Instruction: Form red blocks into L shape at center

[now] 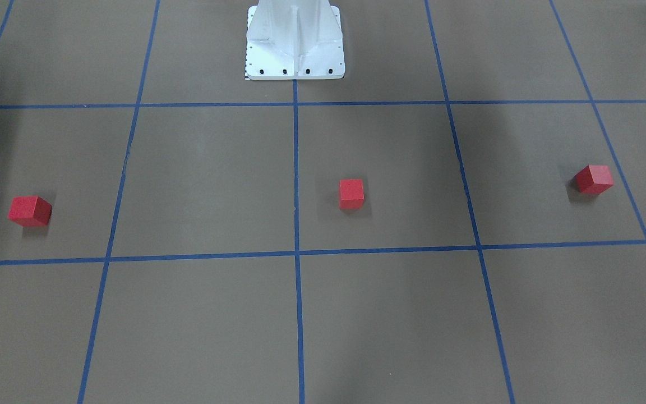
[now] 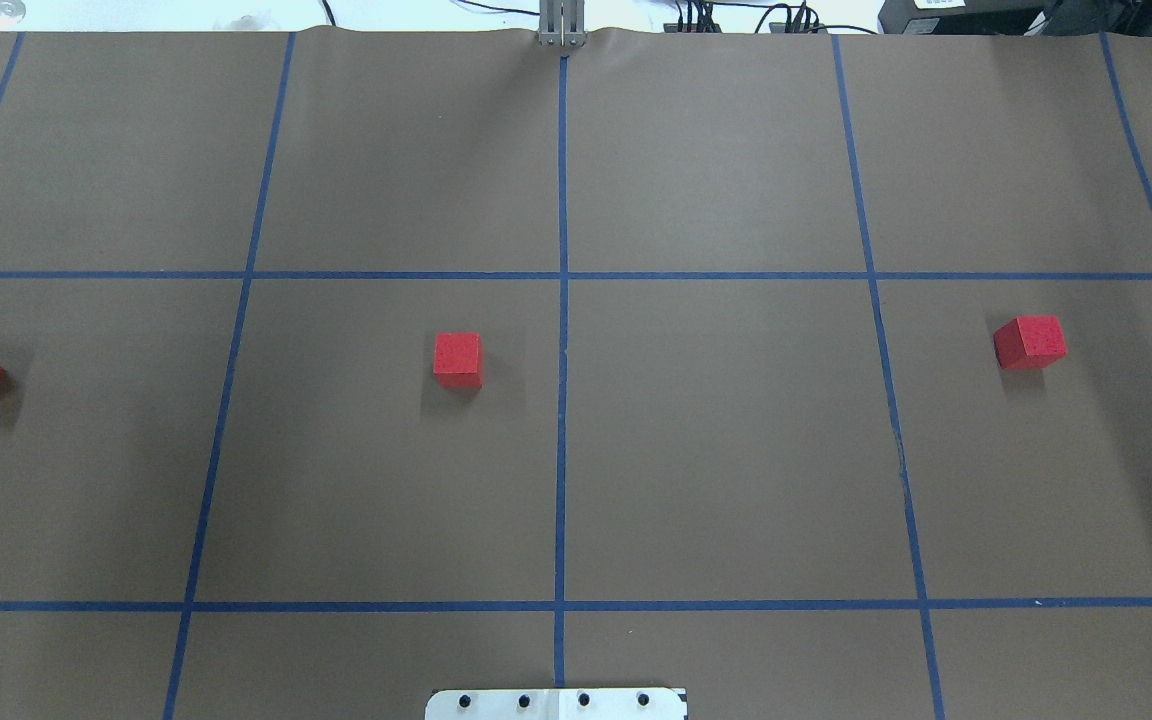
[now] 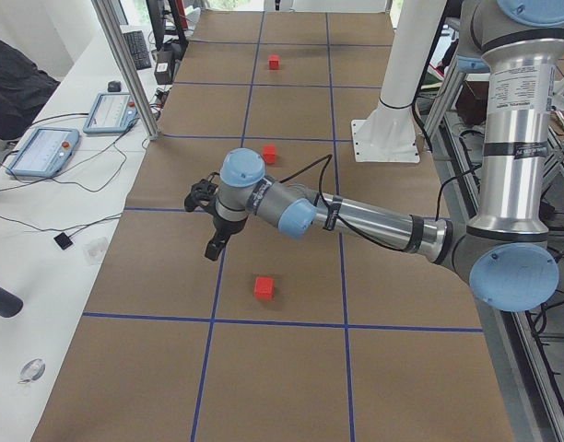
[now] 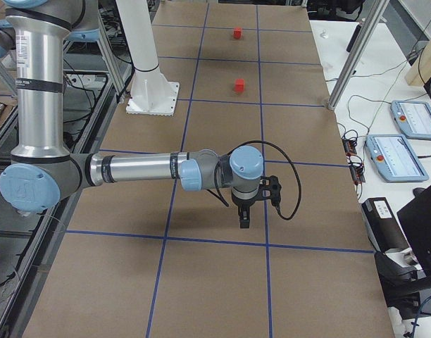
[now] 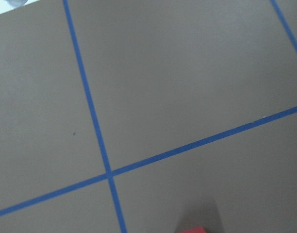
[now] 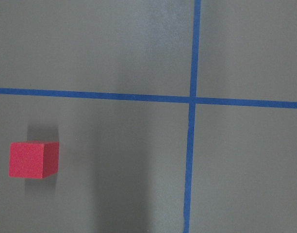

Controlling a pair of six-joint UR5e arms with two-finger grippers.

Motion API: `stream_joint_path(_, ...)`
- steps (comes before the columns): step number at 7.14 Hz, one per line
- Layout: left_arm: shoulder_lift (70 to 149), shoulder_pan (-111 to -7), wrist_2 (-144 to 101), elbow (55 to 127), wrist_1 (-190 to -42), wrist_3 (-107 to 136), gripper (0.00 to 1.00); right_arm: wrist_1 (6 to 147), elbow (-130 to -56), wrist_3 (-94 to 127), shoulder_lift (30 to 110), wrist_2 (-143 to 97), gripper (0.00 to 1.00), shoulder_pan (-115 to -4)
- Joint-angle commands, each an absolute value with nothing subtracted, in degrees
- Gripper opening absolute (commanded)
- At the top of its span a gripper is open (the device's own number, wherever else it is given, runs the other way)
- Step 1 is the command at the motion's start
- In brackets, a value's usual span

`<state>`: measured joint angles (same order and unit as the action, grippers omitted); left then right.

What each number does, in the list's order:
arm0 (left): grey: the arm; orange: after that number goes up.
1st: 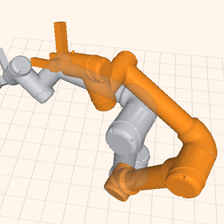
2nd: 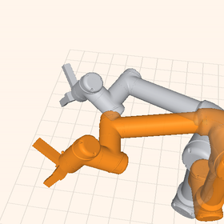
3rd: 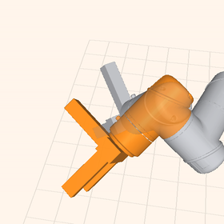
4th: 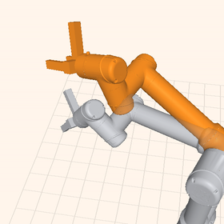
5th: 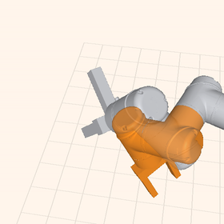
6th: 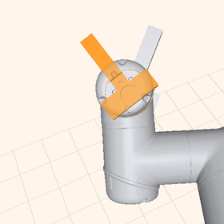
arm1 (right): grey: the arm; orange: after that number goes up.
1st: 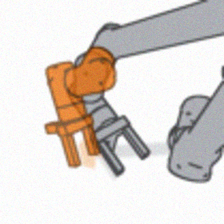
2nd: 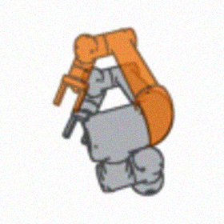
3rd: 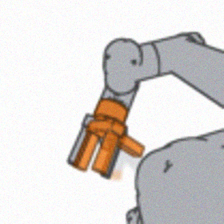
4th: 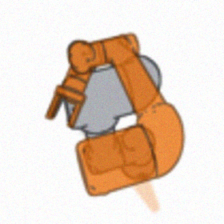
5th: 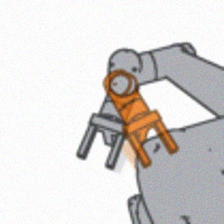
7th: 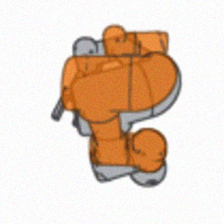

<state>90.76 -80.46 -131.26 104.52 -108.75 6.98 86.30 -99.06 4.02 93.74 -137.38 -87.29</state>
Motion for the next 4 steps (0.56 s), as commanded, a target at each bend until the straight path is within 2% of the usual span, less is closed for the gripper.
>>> stream_joint_path(1, 95.8, -73.5, -131.4, 105.7, -109.0, 26.1, 1.00, 85.3, -99.1, 4.0, 93.7, -137.5, 0.99, -86.8)
stream_joint_path(4, 104.0, -60.7, -128.0, 108.5, -109.0, 53.2, 1.00, 85.0, -99.1, 4.0, 93.8, -137.4, 0.99, -86.7)
